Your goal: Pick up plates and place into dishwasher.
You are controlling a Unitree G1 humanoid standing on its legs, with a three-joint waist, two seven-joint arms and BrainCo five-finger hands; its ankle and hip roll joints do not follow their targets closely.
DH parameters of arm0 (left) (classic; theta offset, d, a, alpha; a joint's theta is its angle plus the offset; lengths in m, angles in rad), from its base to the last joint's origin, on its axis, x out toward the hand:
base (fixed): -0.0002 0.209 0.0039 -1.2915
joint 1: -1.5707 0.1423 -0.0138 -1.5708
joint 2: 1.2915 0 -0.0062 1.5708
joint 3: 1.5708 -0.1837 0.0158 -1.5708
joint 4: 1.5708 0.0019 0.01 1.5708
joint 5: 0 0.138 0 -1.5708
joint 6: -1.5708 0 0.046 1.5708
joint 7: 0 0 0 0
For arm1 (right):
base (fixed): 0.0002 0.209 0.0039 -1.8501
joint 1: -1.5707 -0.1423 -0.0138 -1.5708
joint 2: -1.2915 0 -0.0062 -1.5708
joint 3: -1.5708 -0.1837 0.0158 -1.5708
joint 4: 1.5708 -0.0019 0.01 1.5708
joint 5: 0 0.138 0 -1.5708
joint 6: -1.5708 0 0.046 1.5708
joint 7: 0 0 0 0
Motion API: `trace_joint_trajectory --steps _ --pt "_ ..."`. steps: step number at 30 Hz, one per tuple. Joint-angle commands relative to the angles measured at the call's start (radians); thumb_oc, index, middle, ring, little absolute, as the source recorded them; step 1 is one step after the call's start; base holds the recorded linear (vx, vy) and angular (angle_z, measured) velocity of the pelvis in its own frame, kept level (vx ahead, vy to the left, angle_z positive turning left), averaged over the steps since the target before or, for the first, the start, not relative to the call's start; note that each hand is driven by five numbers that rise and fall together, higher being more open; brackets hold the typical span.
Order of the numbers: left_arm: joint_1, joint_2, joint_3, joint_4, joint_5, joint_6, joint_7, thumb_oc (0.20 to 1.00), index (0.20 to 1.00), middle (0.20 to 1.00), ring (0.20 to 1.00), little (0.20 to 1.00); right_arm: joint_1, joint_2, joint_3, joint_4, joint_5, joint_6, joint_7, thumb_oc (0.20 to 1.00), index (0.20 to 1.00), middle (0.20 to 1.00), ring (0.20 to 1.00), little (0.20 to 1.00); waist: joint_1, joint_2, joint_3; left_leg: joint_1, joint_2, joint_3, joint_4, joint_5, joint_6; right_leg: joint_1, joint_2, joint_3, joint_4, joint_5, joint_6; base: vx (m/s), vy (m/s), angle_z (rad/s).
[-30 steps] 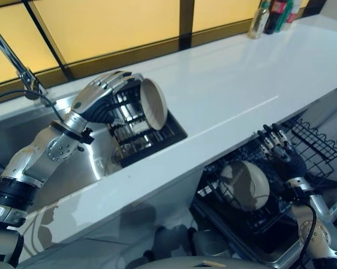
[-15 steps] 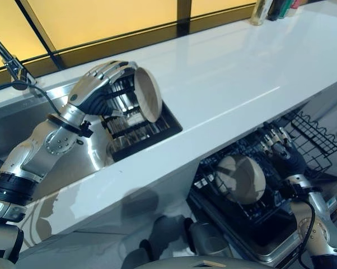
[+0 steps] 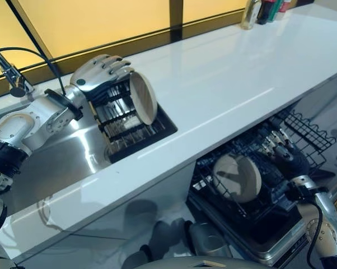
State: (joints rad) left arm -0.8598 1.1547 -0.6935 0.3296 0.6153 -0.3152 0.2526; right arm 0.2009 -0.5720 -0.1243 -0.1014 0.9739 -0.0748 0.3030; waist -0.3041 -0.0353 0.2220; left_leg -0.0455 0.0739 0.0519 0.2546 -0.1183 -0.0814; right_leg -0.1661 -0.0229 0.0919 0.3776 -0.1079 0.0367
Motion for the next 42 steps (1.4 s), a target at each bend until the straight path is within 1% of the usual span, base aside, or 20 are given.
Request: trace_joint_trajectory --steps 1,5,7,10,13,15,17,21,24,28,29,30,32,34,40,42 --pt "-0.063 -0.023 0.046 0.039 0.012 0.031 0.039 1.000 1.000 1.000 1.000 1.000 -0.007 -0.037 -0.038 -0.039 0.019 -0.051 0.019 1.000 1.000 1.000 1.000 1.000 -0.016 0.007 -0.041 -0.035 0.067 0.035 0.028 0.055 0.015 -0.041 -0.029 0.062 -0.095 0.098 0.102 0.08 -0.026 0.00" --pt "-0.047 -0.046 0.046 0.083 0.045 0.029 0.048 1.000 1.000 1.000 1.000 1.000 0.003 -0.035 -0.049 -0.030 0.014 -0.037 0.029 1.000 1.000 1.000 1.000 1.000 -0.026 0.001 -0.044 -0.026 0.070 0.045 0.033 0.054 0.015 -0.031 -0.032 0.064 -0.098 0.100 0.106 0.07 -0.024 -0.04" --pt "-0.048 -0.052 0.041 0.105 0.069 0.033 0.070 1.000 1.000 1.000 1.000 1.000 0.004 -0.030 -0.050 -0.023 0.009 -0.035 0.038 1.000 1.000 1.000 1.000 1.000 -0.032 0.000 -0.043 -0.022 0.073 0.053 0.035 0.054 0.013 -0.029 -0.033 0.064 -0.096 0.100 0.107 0.05 -0.009 -0.06" --pt "-0.043 -0.058 0.036 0.129 0.132 0.038 0.117 1.000 1.000 1.000 1.000 1.000 0.016 -0.033 -0.057 -0.019 0.014 -0.038 0.052 1.000 1.000 1.000 1.000 1.000 -0.042 -0.005 -0.044 -0.016 0.074 0.063 0.036 0.055 0.012 -0.026 -0.033 0.071 -0.097 0.104 0.110 0.06 -0.011 -0.01" --pt "-0.031 -0.054 0.035 0.149 0.208 0.030 0.135 1.000 1.000 1.000 1.000 1.000 0.034 -0.044 -0.069 -0.018 0.020 -0.035 0.065 1.000 1.000 1.000 1.000 1.000 -0.049 -0.009 -0.047 -0.007 0.077 0.072 0.044 0.051 0.013 -0.020 -0.035 0.074 -0.094 0.105 0.111 0.11 -0.014 -0.06" --pt "-0.029 -0.055 0.026 0.169 0.253 0.020 0.119 1.000 1.000 1.000 1.000 1.000 0.037 -0.050 -0.076 -0.014 0.017 -0.028 0.072 1.000 1.000 1.000 1.000 1.000 -0.054 -0.011 -0.048 -0.001 0.079 0.076 0.049 0.049 0.013 -0.015 -0.035 0.077 -0.094 0.107 0.112 0.10 -0.018 -0.04" --pt "-0.034 -0.050 0.005 0.172 0.276 0.027 0.103 1.000 1.000 1.000 1.000 1.000 0.044 -0.058 -0.082 -0.017 0.020 -0.021 0.071 1.000 1.000 1.000 1.000 1.000 -0.058 -0.012 -0.049 0.002 0.079 0.075 0.054 0.048 0.014 -0.012 -0.036 0.078 -0.091 0.108 0.114 0.08 -0.019 -0.05" --pt "-0.073 -0.045 -0.040 0.183 0.279 0.039 0.081 1.000 1.000 1.000 1.000 1.000 0.056 -0.071 -0.084 -0.029 0.030 -0.020 0.061 1.000 1.000 1.000 1.000 1.000 -0.065 -0.016 -0.044 0.003 0.082 0.074 0.062 0.048 0.014 -0.014 -0.036 0.077 -0.080 0.106 0.116 0.06 -0.031 -0.01" --pt "-0.099 -0.057 -0.074 0.192 0.298 0.042 0.045 1.000 1.000 1.000 1.000 1.000 0.066 -0.073 -0.083 -0.031 0.031 -0.032 0.055 1.000 1.000 1.000 1.000 1.000 -0.072 -0.021 -0.040 -0.003 0.086 0.074 0.066 0.050 0.013 -0.020 -0.036 0.079 -0.073 0.108 0.118 0.03 -0.050 -0.02" --pt "-0.140 -0.086 -0.118 0.251 0.341 0.072 -0.031 1.000 1.000 1.000 1.000 1.000 0.065 -0.075 -0.087 -0.023 0.029 -0.046 0.053 1.000 1.000 1.000 1.000 1.000 -0.084 -0.027 -0.033 -0.009 0.088 0.076 0.073 0.052 0.014 -0.026 -0.033 0.079 -0.065 0.109 0.119 0.01 -0.053 -0.03" --pt "-0.150 -0.099 -0.132 0.277 0.346 0.091 -0.058 0.200 0.200 0.200 0.200 0.200 0.059 -0.073 -0.088 -0.019 0.024 -0.044 0.054 1.000 1.000 1.000 1.000 1.000 -0.087 -0.028 -0.031 -0.010 0.089 0.079 0.073 0.052 0.014 -0.028 -0.032 0.080 -0.064 0.110 0.119 0.01 -0.043 -0.03" --pt "-0.157 -0.109 -0.141 0.291 0.358 0.115 -0.080 0.200 0.200 0.200 0.200 0.200 0.054 -0.074 -0.090 -0.015 0.022 -0.041 0.051 1.000 1.000 1.000 1.000 1.000 -0.090 -0.030 -0.029 -0.012 0.090 0.080 0.075 0.054 0.013 -0.030 -0.033 0.081 -0.062 0.113 0.120 0.02 -0.038 -0.04" --pt "-0.166 -0.120 -0.152 0.337 0.369 0.123 -0.068 0.200 0.200 0.200 0.200 0.200 0.052 -0.076 -0.092 -0.009 0.018 -0.038 0.053 1.000 1.000 1.000 1.000 1.000 -0.095 -0.031 -0.030 -0.009 0.091 0.085 0.073 0.057 0.012 -0.028 -0.032 0.084 -0.063 0.114 0.122 0.04 -0.037 -0.05" --pt "-0.162 -0.127 -0.148 0.368 0.388 0.117 -0.027 0.200 0.200 0.200 0.200 0.200 0.058 -0.076 -0.100 -0.005 0.020 -0.033 0.062 1.000 1.000 1.000 1.000 1.000 -0.097 -0.036 -0.030 -0.006 0.091 0.087 0.078 0.056 0.013 -0.025 -0.034 0.085 -0.063 0.116 0.122 0.05 -0.050 -0.12" --pt "-0.138 -0.117 -0.134 0.385 0.439 0.117 0.034 0.200 0.200 0.200 0.200 0.200 0.088 -0.060 -0.114 0.000 0.021 -0.037 0.099 1.000 1.000 1.000 1.000 1.000 -0.098 -0.043 -0.029 -0.004 0.099 0.095 0.087 0.055 0.010 -0.016 -0.036 0.079 -0.064 0.118 0.123 0.01 -0.026 -0.11" --pt "-0.126 -0.106 -0.126 0.378 0.444 0.106 0.047 0.200 0.200 0.200 0.200 0.200 0.102 -0.062 -0.119 -0.004 0.026 -0.036 0.108 1.000 1.000 1.000 1.000 1.000 -0.097 -0.043 -0.029 0.002 0.100 0.099 0.088 0.055 0.008 -0.008 -0.038 0.077 -0.065 0.117 0.123 0.04 0.011 0.04"
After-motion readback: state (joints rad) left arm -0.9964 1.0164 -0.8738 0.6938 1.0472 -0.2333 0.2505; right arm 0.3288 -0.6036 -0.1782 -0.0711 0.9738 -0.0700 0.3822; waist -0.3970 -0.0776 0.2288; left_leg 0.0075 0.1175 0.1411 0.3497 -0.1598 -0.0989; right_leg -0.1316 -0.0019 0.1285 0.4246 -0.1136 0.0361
